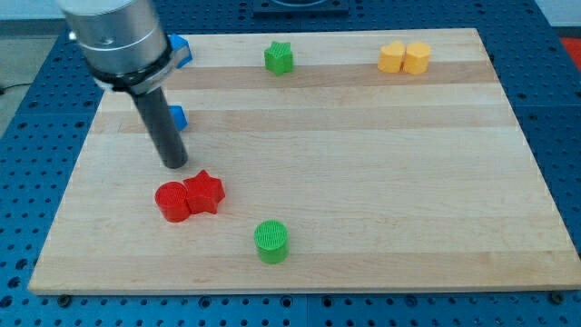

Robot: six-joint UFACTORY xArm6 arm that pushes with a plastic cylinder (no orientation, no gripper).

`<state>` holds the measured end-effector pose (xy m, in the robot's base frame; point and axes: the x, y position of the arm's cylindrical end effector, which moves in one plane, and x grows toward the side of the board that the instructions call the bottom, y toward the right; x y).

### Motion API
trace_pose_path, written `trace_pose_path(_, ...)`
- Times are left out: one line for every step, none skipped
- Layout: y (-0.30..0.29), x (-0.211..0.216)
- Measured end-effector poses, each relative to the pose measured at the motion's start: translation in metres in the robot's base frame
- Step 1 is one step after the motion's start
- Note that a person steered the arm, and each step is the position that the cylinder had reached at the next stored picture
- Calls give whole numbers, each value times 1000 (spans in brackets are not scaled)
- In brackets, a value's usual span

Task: Drag the green circle into the green star

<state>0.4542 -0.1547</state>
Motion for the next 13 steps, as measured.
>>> trace_pose_path(43,-12)
trace_pose_path(88,-9)
trace_pose_path(139,28)
trace_pose_path(171,80)
trace_pose_path(172,144)
trace_pose_path(170,165)
trace_pose_path(139,157)
trace_pose_path(126,156)
trace_pose_path(122,144)
trace_pose_path(107,108)
trace_pose_path(93,67)
trace_pose_path(89,34)
trace_pose_path(83,-5)
